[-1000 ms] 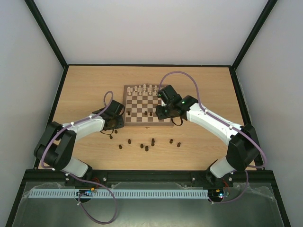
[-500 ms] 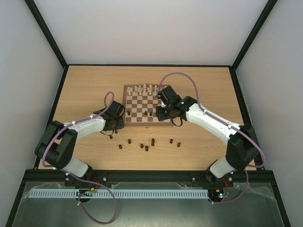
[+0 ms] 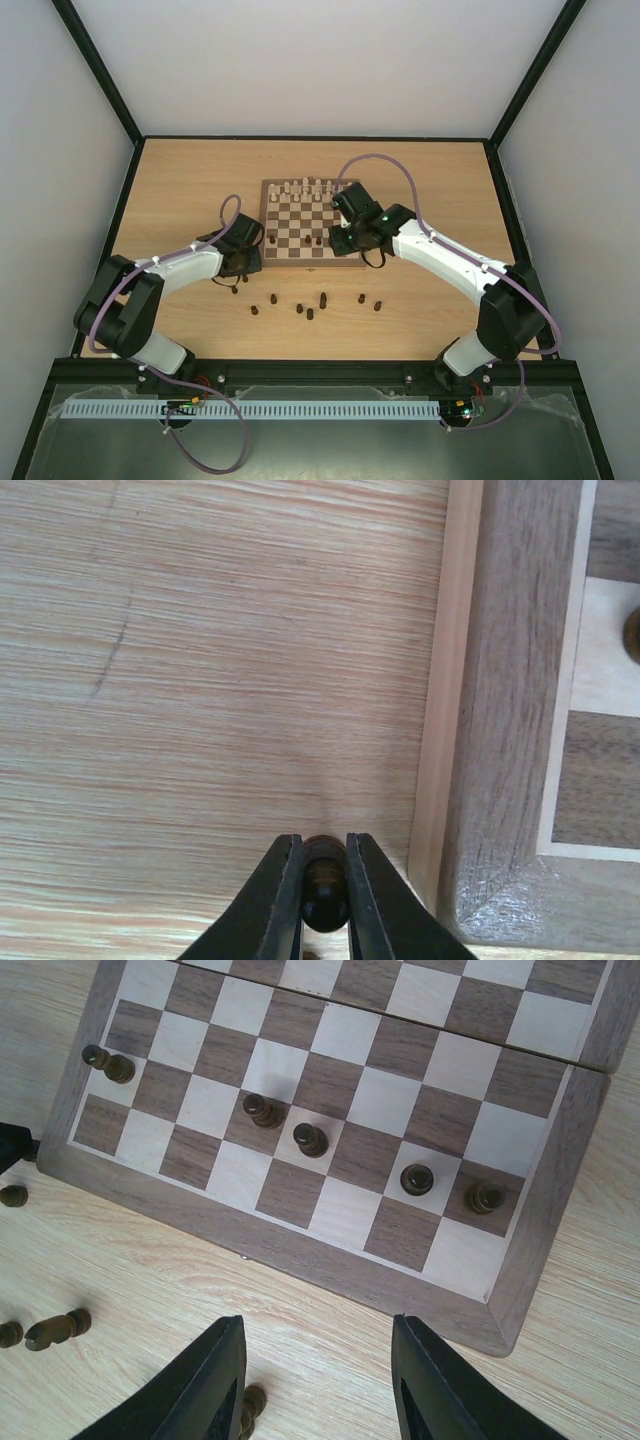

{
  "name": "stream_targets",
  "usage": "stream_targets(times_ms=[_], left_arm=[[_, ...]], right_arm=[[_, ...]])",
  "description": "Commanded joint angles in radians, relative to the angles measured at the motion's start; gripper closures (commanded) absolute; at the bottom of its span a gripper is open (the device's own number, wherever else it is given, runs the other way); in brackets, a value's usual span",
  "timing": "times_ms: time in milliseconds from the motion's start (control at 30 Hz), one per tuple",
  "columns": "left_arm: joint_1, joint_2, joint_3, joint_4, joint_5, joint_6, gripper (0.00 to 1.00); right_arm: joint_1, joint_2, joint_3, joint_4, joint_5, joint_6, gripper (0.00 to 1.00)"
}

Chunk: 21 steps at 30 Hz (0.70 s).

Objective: Set up the chess pieces on the board
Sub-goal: Pick up the chess piece at the center of the board, then place the chess piece on the chessboard.

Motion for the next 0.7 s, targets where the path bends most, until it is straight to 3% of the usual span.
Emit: stream_targets(times_ms=[0,133,267,667], left_arm=[[-0.023,-0.040,0.031,-0.078,-0.021,-0.002,0.97],[-0.092,-0.108,0.165,-0.209,-0.045,0.002,0.96],[-0.171,-0.067,0.315,-0.307,-0.069,0.021,0.95],[-0.184,0.164,0.471,-0.279,-0.022,0.089,0.95]], right_arm=[[0.005,0.002,-0.011,-0.013,-0.005,-0.008,0.59],[0.004,-0.006,-0.010,-0.017,-0.001,-0.008,0.59],[0.004,-0.018,-0.007,-0.023,0.007,-0.006,0.59],[0.004,-0.050,-0.005,-0.040,0.033,-0.002,0.59]])
